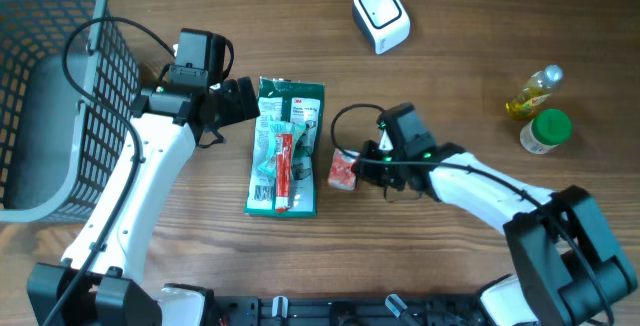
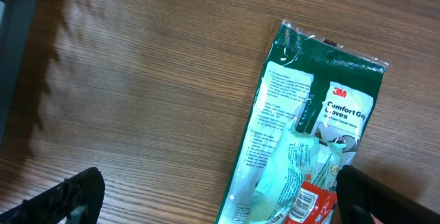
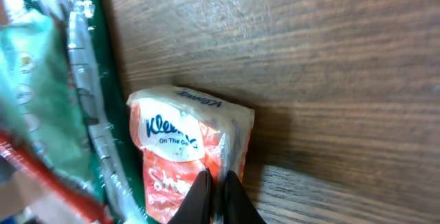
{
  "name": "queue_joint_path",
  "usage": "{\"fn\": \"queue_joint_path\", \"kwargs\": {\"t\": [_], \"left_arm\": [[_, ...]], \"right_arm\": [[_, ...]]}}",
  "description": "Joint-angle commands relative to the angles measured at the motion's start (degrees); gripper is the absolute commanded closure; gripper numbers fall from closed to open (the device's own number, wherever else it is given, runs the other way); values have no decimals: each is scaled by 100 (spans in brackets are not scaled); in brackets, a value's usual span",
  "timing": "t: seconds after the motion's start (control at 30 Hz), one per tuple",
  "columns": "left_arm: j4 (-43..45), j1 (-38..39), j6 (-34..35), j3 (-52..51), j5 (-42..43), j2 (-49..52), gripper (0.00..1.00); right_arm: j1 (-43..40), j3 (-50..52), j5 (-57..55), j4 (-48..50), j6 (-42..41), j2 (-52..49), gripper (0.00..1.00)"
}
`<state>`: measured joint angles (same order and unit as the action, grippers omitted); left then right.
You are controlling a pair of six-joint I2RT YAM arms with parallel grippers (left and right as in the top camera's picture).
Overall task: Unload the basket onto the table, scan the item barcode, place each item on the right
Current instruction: 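Lift the Kleenex pack and pull it right with the right gripper, then raise the Kleenex pack and rotate it with the right gripper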
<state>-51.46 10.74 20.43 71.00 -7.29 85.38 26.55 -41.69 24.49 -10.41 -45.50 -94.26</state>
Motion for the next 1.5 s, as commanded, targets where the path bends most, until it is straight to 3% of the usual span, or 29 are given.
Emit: {"fn": "queue_joint_path", "kwargs": {"t": [0.0, 0.83, 1.47], "left_arm": [[-4, -26, -70, 90, -50, -48, 0], [-4, -26, -70, 90, -50, -48, 0], [-7, -26, -70, 90, -52, -48, 0]], "right_arm": [[-219, 66, 1132, 2, 807, 149, 96], [-693, 66, 5991, 136, 3049, 527, 95], [-693, 68, 6328, 181, 2577, 1919, 95]]}}
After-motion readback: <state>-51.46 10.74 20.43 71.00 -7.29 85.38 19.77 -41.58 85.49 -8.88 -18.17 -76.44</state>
